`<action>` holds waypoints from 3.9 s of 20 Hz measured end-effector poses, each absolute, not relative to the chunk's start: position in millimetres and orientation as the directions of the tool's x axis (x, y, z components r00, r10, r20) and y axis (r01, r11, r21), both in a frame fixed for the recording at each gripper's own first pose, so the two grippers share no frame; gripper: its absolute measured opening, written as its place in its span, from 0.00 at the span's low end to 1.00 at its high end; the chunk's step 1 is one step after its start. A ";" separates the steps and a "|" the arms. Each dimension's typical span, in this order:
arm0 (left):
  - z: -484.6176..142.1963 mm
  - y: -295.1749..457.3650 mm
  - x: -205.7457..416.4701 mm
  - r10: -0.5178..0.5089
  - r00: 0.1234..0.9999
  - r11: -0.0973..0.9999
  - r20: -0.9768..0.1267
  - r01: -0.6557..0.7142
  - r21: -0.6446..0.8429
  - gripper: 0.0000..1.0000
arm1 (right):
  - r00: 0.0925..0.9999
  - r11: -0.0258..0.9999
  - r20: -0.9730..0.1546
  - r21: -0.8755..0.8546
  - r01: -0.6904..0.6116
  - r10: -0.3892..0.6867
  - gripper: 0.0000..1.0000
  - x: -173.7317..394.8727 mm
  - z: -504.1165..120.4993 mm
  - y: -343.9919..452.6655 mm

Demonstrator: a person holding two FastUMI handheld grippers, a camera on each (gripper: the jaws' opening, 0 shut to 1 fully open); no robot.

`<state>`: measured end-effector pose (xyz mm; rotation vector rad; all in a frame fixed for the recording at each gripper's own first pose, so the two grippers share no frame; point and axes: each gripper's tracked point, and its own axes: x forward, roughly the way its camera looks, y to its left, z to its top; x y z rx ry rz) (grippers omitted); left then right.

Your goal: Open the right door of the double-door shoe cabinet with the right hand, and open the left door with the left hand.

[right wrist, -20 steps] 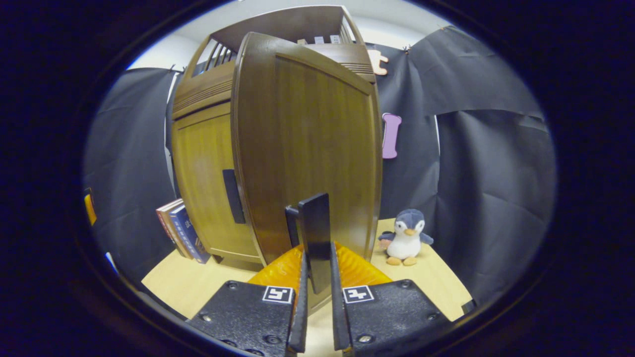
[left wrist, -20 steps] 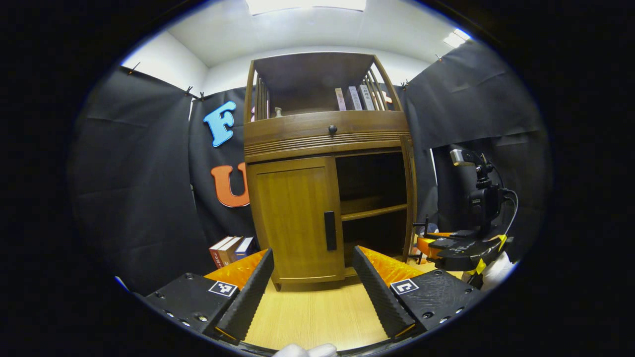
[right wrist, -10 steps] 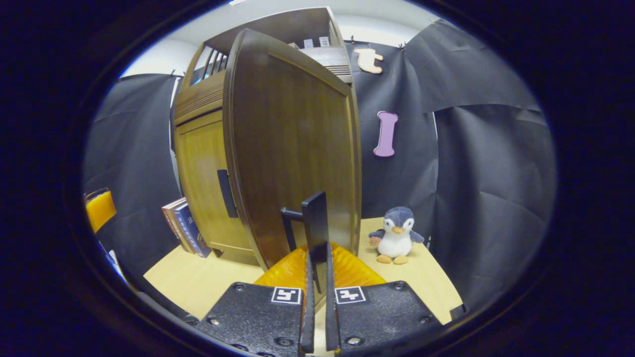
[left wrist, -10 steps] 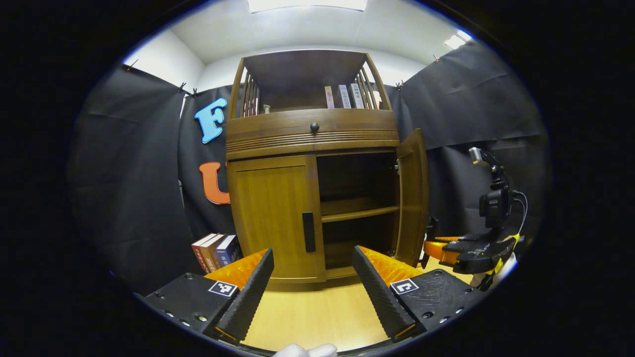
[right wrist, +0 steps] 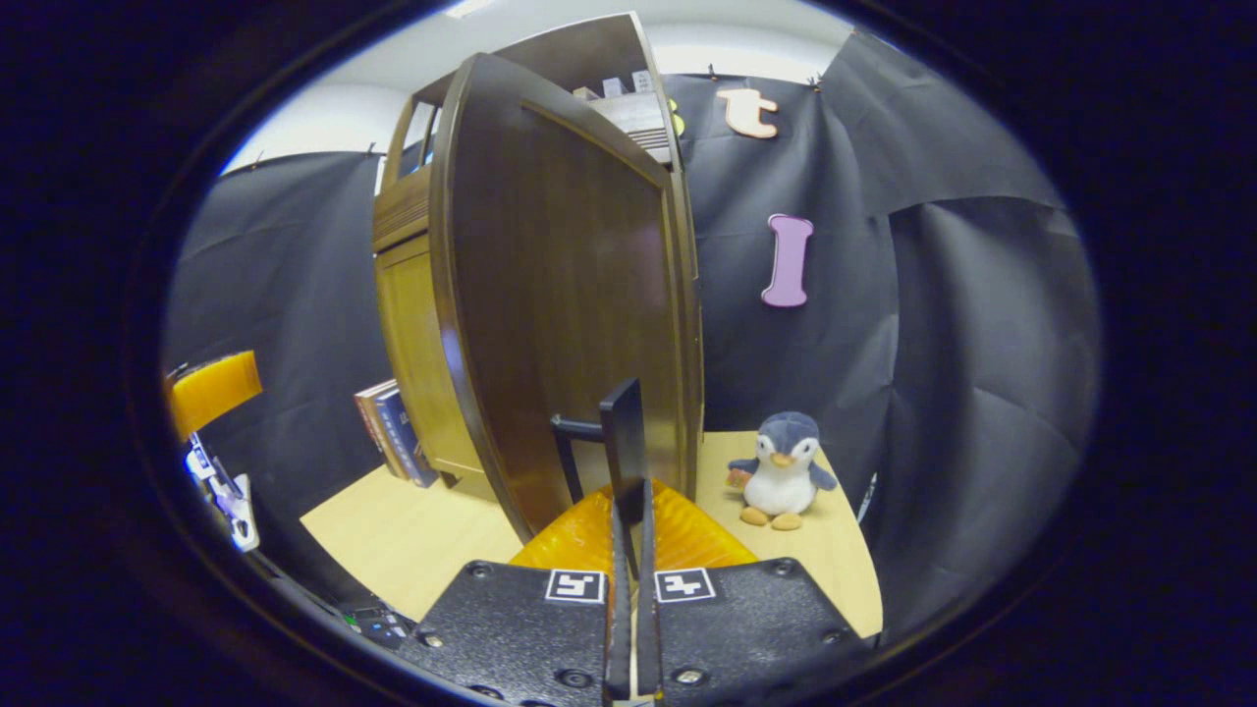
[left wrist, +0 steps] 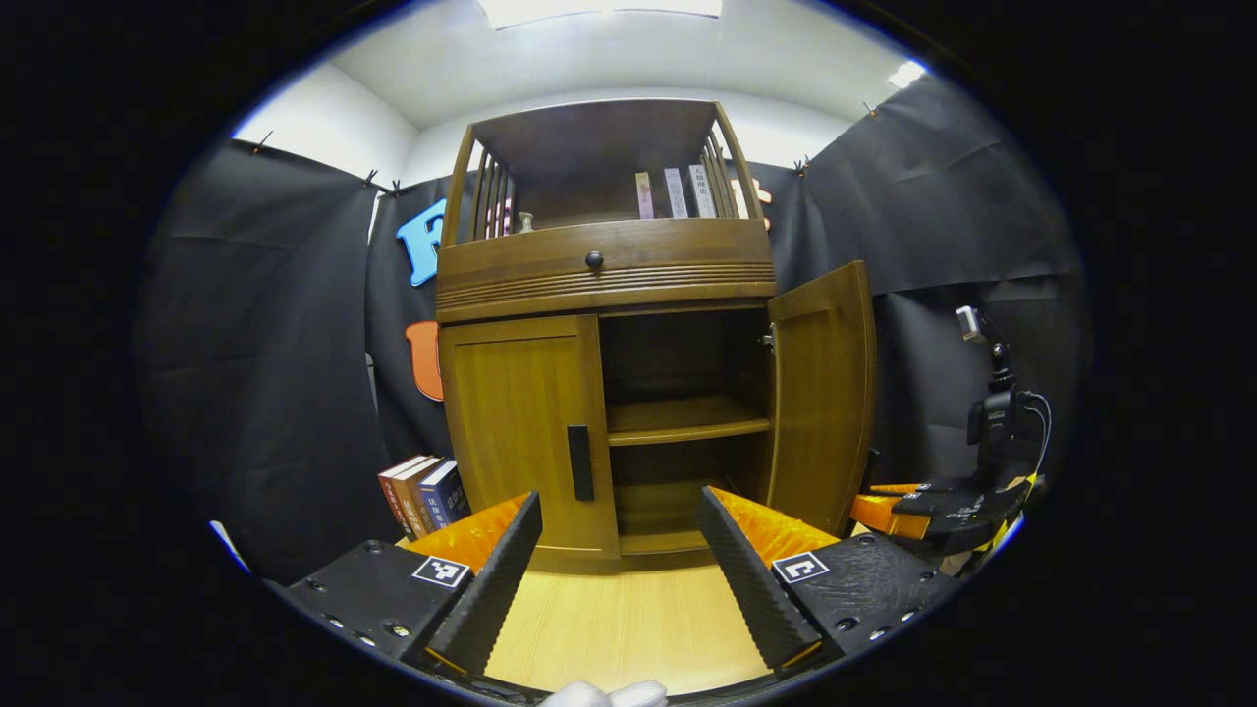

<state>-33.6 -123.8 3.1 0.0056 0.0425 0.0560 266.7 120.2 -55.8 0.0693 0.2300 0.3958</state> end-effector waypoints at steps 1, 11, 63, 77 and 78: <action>3.8 -127.7 -35.8 0.069 0.997 0.998 -0.042 -0.068 0.013 0.96 | 0.892 0.916 -0.206 0.107 -0.387 0.402 0.06 267.0 -55.5 117.7; 7.1 -163.3 -58.0 0.167 0.984 0.985 -0.056 -0.164 0.045 0.96 | 0.856 0.871 -0.164 0.067 -0.486 0.490 0.05 282.9 -54.1 74.7; -19.1 -5.3 102.0 0.044 0.998 0.999 0.033 -0.045 0.022 0.96 | 0.969 0.972 -0.074 0.048 -0.231 0.234 1.00 187.2 45.9 223.5; -108.2 -28.4 259.2 -0.025 0.996 0.999 -0.086 0.021 -0.043 0.81 | 0.984 0.998 -0.166 0.023 -0.064 0.067 1.00 194.9 36.4 194.9; -109.7 -30.4 260.4 -0.038 0.995 0.998 -0.088 0.034 -0.043 0.88 | 0.983 0.998 -0.169 0.022 -0.064 0.067 1.00 195.2 35.3 194.0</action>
